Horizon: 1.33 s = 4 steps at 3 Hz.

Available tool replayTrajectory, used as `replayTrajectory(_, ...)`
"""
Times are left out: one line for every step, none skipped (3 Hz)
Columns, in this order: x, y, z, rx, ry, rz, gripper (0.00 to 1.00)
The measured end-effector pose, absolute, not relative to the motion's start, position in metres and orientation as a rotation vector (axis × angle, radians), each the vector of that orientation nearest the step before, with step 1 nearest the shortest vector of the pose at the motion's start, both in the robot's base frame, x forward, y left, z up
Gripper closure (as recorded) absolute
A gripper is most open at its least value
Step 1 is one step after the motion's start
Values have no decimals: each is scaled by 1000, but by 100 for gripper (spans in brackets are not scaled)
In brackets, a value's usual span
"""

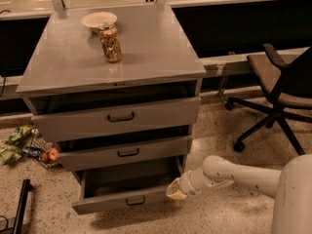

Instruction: Close bottom drawer

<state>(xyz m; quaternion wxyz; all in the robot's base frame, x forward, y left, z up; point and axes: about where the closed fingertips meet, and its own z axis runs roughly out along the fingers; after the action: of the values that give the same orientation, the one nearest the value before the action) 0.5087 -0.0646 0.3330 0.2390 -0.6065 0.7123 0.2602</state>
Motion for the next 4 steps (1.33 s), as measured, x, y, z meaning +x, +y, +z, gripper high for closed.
replayTrajectory(496, -52, 319, -1700, 1900, 652, 100)
replayTrajectory(479, -46, 308, -1708, 1898, 652, 100)
replayTrajectory(483, -46, 273, -1626, 1943, 697, 100)
replayTrajectory(491, -42, 213, -1635, 1952, 738, 100)
